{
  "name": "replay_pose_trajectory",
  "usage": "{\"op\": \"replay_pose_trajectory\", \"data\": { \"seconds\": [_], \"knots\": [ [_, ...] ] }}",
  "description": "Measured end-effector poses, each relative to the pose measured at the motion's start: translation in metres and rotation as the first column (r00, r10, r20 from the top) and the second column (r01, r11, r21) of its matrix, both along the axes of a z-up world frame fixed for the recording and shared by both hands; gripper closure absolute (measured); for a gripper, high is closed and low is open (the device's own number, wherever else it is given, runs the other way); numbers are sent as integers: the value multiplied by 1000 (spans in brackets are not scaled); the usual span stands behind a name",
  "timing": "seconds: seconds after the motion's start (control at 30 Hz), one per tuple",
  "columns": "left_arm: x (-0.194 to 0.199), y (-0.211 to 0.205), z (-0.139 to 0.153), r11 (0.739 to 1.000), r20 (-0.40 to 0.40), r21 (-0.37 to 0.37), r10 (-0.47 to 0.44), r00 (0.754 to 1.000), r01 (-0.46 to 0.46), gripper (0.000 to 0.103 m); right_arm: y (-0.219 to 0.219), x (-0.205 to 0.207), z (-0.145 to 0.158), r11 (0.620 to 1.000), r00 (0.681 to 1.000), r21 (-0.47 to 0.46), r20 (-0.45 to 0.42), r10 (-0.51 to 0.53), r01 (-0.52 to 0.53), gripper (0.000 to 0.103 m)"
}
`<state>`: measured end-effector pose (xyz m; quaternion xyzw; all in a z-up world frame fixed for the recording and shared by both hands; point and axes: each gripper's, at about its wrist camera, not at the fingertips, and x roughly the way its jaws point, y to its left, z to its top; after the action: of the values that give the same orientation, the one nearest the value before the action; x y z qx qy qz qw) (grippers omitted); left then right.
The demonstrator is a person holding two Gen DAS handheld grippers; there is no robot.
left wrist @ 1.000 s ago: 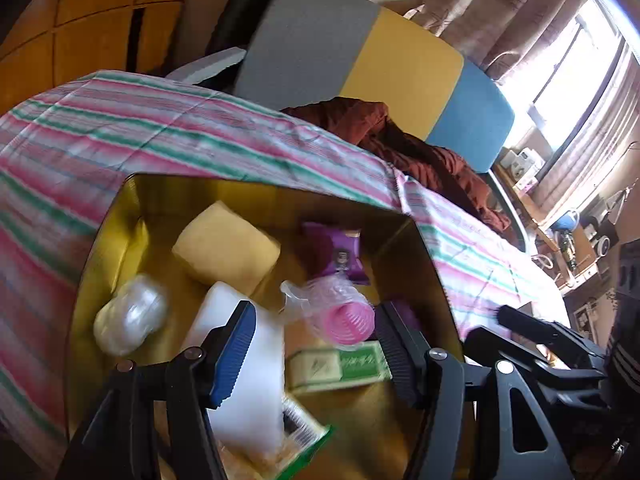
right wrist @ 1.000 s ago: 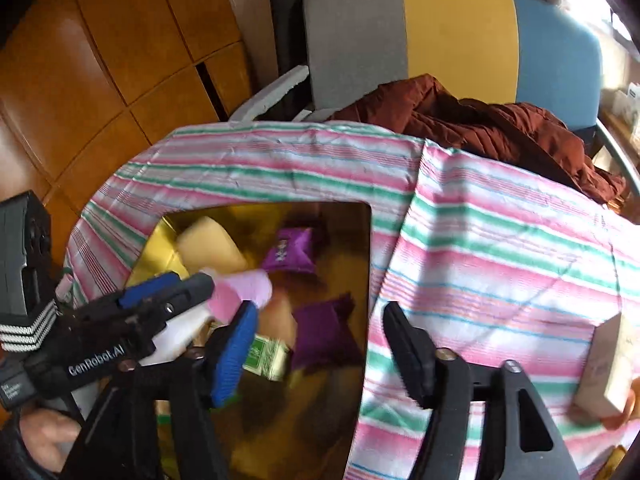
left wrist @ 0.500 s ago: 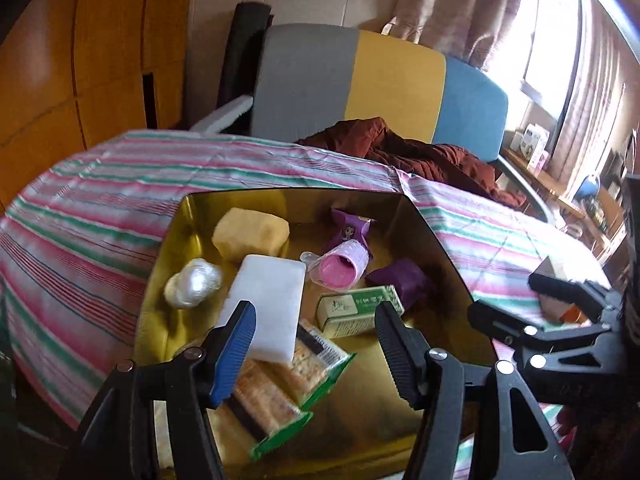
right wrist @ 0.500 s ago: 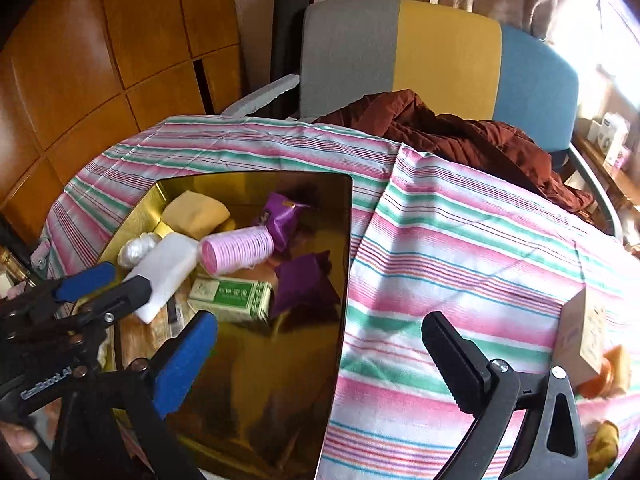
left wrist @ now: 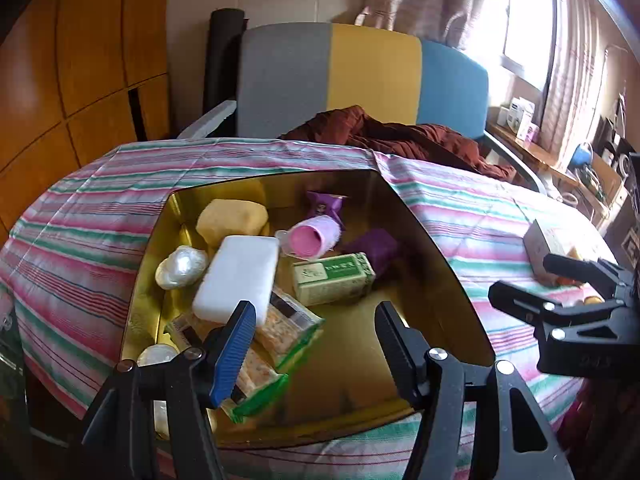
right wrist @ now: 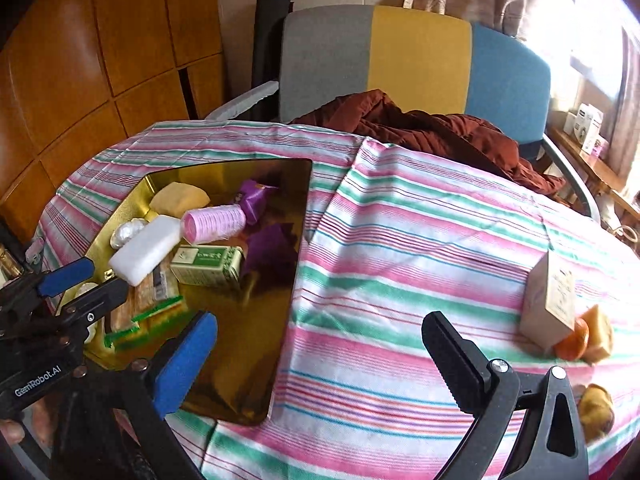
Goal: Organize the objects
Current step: 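Withdraw both grippers from the tray toward the white box and orange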
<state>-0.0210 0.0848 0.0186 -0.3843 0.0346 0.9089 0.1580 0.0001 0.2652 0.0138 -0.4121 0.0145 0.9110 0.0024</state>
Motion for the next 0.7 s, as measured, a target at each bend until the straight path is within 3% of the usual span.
{"op": "replay_pose_trajectory", "data": {
  "seconds": [0.43, 0.7],
  "knots": [
    [17, 30, 3, 994, 4, -17, -106, 994, 106, 40, 55, 21, 11, 991, 992, 33, -30, -125, 126, 0],
    [20, 50, 2, 984, 30, -3, -178, 983, 179, 40, 133, 37, 23, 955, 960, 101, -55, -274, 278, 0]
  ]
}}
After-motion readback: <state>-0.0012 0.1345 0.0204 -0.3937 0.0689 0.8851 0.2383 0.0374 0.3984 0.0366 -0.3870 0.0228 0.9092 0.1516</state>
